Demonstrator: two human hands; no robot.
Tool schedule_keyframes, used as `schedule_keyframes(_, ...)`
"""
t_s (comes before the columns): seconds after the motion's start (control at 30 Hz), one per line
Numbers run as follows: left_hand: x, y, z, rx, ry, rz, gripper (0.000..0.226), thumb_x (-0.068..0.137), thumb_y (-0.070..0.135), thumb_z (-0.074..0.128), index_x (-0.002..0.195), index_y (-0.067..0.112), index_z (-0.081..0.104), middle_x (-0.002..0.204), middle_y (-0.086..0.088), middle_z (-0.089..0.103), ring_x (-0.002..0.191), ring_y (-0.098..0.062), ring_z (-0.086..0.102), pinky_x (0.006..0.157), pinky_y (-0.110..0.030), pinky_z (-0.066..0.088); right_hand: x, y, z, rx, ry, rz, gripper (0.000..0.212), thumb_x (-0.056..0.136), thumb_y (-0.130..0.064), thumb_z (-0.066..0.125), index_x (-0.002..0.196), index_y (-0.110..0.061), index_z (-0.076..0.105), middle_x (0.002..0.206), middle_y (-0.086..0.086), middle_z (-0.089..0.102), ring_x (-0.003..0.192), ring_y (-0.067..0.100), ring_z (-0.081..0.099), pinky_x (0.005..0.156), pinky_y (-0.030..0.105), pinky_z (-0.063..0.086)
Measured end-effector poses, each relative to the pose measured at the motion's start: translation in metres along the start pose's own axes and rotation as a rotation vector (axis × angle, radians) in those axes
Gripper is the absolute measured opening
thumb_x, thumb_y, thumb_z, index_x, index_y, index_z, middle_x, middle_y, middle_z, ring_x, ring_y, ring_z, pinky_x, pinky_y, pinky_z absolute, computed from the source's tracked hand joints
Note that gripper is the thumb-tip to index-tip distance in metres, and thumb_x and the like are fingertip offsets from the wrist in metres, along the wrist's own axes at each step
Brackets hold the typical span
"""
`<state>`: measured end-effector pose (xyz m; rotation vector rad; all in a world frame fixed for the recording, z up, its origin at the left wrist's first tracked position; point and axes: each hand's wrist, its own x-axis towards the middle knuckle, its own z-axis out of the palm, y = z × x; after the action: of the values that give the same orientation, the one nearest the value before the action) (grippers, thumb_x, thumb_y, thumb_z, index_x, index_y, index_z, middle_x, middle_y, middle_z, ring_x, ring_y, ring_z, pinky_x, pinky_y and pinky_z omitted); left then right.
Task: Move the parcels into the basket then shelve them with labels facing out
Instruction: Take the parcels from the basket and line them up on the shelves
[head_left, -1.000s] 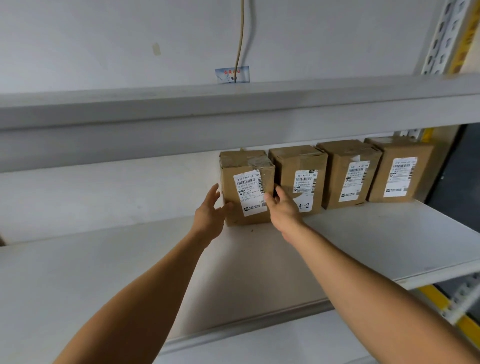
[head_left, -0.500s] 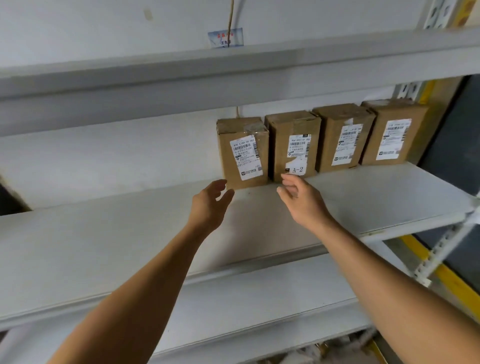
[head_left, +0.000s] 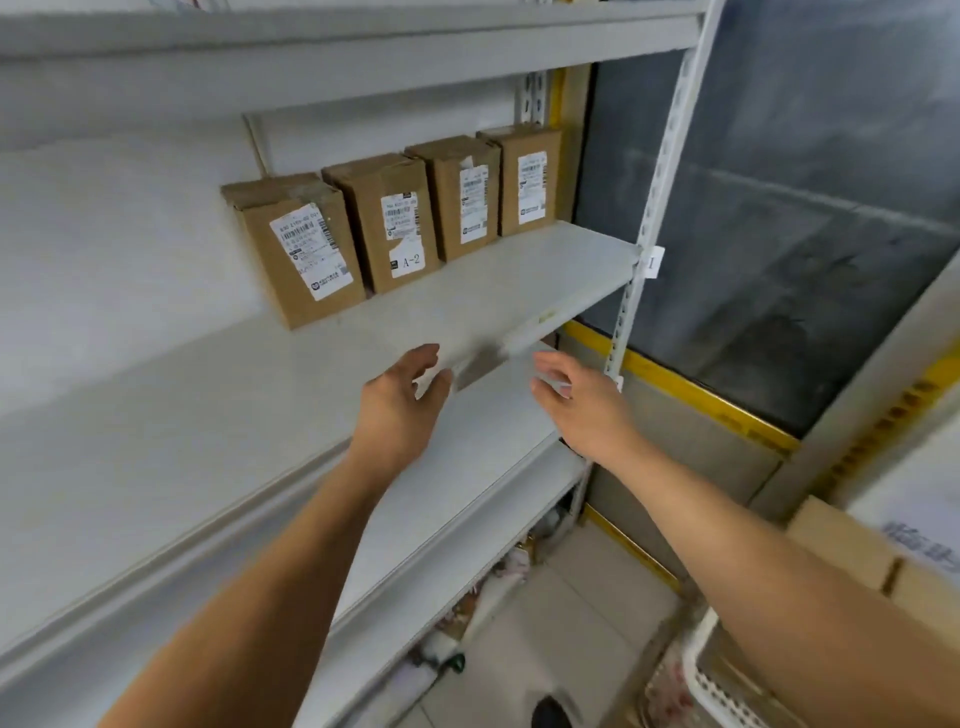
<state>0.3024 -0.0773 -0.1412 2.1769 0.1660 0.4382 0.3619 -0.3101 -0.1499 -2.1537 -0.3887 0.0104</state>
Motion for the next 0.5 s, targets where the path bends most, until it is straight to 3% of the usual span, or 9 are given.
schedule_keyframes(0.17,-0.024,0.03,0.066,-0.012,-0.156,0.068,0.043,0.103,0.035,0.066,0.143,0.019,0.063,0.137,0.001,0.069,0.126,-0.018,0.065,0.112,-0.035,0.049,-0.068,0.046,-0.051,-0.066,0.146,0.147,0.041,0.105,-0.037,0.062,0.145,-0.029,0.058,0.141,-0.008,0.064,0.134,0.011,0.058,0.111,0.032,0.048)
schedule_keyframes(0.3,-0.042,0.061,0.127,0.004,-0.302,0.097,0.044,0.104,0.04,0.064,0.146,0.026,0.06,0.141,0.005,0.067,0.128,-0.015,0.063,0.11,-0.024,0.044,-0.12,0.084,-0.093,-0.13,0.23,0.241,0.043,0.106,-0.038,0.06,0.147,-0.023,0.057,0.143,-0.001,0.065,0.133,0.015,0.059,0.112,0.035,0.048)
schedule_keyframes(0.43,-0.065,0.096,0.198,0.007,-0.431,0.149,0.044,0.101,0.042,0.067,0.143,0.028,0.062,0.135,0.005,0.07,0.124,-0.016,0.065,0.113,-0.03,0.047,-0.17,0.134,-0.133,-0.135,0.283,0.351,0.042,0.105,-0.036,0.06,0.144,-0.02,0.059,0.14,-0.001,0.066,0.128,0.018,0.062,0.098,0.03,0.048)
schedule_keyframes(0.5,-0.079,0.113,0.235,0.011,-0.504,0.153,0.046,0.101,0.044,0.066,0.145,0.03,0.061,0.139,0.008,0.068,0.128,-0.015,0.062,0.115,-0.036,0.047,-0.196,0.158,-0.153,-0.109,0.331,0.401,0.042,0.105,-0.035,0.06,0.145,-0.021,0.059,0.141,-0.002,0.065,0.129,0.017,0.061,0.101,0.031,0.049)
